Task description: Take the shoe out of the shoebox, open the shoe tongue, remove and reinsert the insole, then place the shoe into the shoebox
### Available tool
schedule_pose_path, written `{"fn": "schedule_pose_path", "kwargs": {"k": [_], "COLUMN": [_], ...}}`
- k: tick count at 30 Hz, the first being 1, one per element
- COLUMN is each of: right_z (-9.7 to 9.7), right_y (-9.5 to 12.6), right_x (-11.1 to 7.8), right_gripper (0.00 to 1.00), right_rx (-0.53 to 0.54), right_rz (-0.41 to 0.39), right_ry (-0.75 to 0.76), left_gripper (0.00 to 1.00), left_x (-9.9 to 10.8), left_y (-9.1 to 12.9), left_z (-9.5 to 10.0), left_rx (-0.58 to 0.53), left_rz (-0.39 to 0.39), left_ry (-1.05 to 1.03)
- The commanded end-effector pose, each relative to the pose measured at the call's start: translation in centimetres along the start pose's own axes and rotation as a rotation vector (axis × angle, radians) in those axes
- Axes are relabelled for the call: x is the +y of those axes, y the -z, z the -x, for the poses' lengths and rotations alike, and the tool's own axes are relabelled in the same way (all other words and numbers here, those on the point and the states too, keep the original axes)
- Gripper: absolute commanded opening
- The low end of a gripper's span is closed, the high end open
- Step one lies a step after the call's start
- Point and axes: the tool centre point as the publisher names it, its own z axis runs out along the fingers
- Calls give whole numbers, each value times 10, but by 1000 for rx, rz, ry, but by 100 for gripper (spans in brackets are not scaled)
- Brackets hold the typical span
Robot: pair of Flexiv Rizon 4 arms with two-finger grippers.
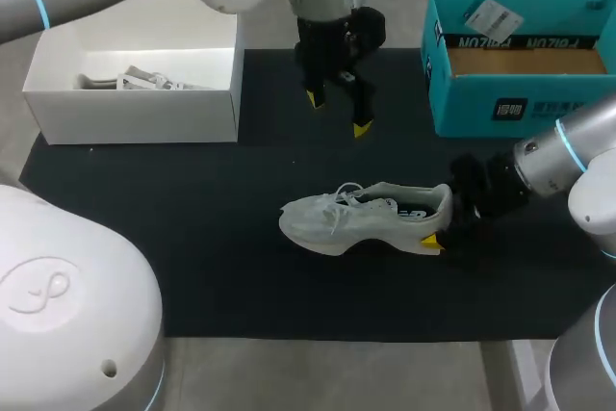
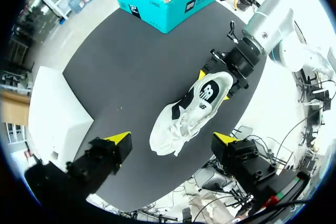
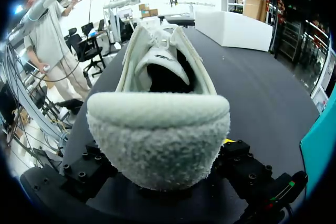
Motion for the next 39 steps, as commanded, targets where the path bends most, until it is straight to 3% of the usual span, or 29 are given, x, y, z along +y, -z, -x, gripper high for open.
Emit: {"fn": "schedule_pose_path", "kwargs": {"k": [1, 10, 23, 39], "right_z": [1, 1, 1, 1], "right_y": [-6, -6, -6, -6], "right_x": [-2, -2, -2, -2], "right_gripper": [0, 0, 0, 0], "right_rx": [-2, -2, -2, -2], "right_rz": [-1, -1, -1, -1], "right_ry": [-1, -1, -1, -1], "left_gripper": [100, 100, 100, 100], "left_x": [5, 10, 9, -6], "left_y": [-12, -41, -87, -125], "left_z": [-17, -50, -57, -82], "left_rx": [-159, -191, -85, -173], "left_rz": [-141, -98, -15, 39], "left_ry": [555, 637, 590, 530]}}
